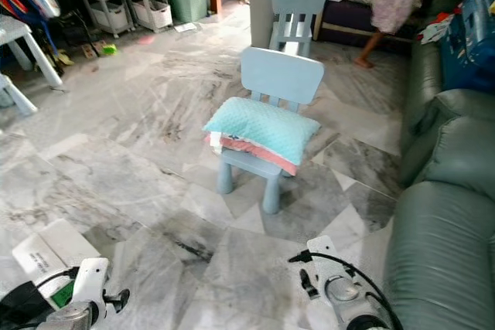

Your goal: Move the pillow to the sofa

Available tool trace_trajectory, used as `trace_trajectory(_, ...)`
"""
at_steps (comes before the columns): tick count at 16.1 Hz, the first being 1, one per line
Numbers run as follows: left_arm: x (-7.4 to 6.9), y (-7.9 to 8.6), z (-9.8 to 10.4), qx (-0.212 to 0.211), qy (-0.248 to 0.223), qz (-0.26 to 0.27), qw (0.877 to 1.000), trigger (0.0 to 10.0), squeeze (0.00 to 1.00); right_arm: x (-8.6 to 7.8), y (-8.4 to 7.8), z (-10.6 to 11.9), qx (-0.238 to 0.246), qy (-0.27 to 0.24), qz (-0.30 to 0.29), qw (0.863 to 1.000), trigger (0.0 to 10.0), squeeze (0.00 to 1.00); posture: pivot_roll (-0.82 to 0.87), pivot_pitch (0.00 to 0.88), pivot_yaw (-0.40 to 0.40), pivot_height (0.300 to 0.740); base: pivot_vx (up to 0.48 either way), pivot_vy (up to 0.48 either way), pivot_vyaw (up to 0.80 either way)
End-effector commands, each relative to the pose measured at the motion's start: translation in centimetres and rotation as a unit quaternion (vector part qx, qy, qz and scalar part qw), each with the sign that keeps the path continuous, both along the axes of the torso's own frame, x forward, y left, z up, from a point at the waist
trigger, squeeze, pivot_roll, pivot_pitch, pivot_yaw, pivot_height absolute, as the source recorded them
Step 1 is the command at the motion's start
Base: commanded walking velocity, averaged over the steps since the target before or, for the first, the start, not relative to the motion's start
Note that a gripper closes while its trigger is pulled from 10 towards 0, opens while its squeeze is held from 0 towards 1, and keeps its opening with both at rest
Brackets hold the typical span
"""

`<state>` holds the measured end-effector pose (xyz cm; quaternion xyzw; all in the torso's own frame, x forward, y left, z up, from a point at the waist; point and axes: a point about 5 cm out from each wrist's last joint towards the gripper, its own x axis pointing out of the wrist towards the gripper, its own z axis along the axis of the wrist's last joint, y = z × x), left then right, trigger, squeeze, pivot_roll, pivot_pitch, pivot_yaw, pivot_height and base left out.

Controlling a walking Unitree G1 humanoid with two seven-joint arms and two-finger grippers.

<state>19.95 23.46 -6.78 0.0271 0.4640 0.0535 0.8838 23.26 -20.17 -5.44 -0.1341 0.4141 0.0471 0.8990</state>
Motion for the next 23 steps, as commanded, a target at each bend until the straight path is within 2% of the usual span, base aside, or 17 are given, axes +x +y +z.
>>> trace_trajectory(1,0.8,-0.4,0.4,-0.002,-0.01,-0.007,1.0,10.0,0.0,-1.0,0.3,-0.7,-0.003,0.019,-0.003,1.0,10.0,0.0,-0.09,0.0,0.018,0.74,0.0,0.0,0.0)
trace_trajectory(4,1.1,-0.5,0.5,-0.009,-0.019,-0.004,1.0,10.0,0.0,-2.1,0.9,-1.5,0.008,0.034,0.006,0.999,10.0,0.0,-0.09,0.0,0.017,0.74,0.191,0.0,0.0)
trace_trajectory(8,-0.6,0.0,-0.3,0.001,0.01,-0.007,1.0,10.0,0.0,-2.8,1.3,-1.9,0.008,0.044,0.002,0.999,10.0,0.0,-0.11,0.0,0.023,0.74,0.334,0.184,0.0)
trace_trajectory(12,-0.6,-0.3,-0.4,-0.006,0.007,-0.005,1.0,10.0,0.0,-3.0,1.6,-2.1,0.0,0.05,0.018,0.999,10.0,0.0,-0.11,0.0,0.013,0.74,0.352,0.275,0.0)
trace_trajectory(13,-0.5,-0.6,-0.4,-0.008,0.005,-0.007,1.0,10.0,0.0,-3.3,1.2,-2.2,0.001,0.049,0.016,0.999,10.0,0.0,-0.11,0.0,0.013,0.74,0.36,0.3,0.0)
trace_trajectory(17,-0.3,-1.0,-0.4,-0.01,0.005,-0.01,1.0,10.0,0.0,-3.1,1.5,-2.1,0.007,0.042,0.016,0.999,10.0,0.0,-0.11,0.0,0.015,0.74,0.359,0.298,0.0)
trace_trajectory(23,-0.3,-0.7,-0.4,-0.01,0.005,-0.009,1.0,10.0,0.0,-3.3,1.0,-2.1,0.0,0.047,0.023,0.999,10.0,0.0,-0.11,0.0,0.016,0.74,0.348,0.32,0.0)
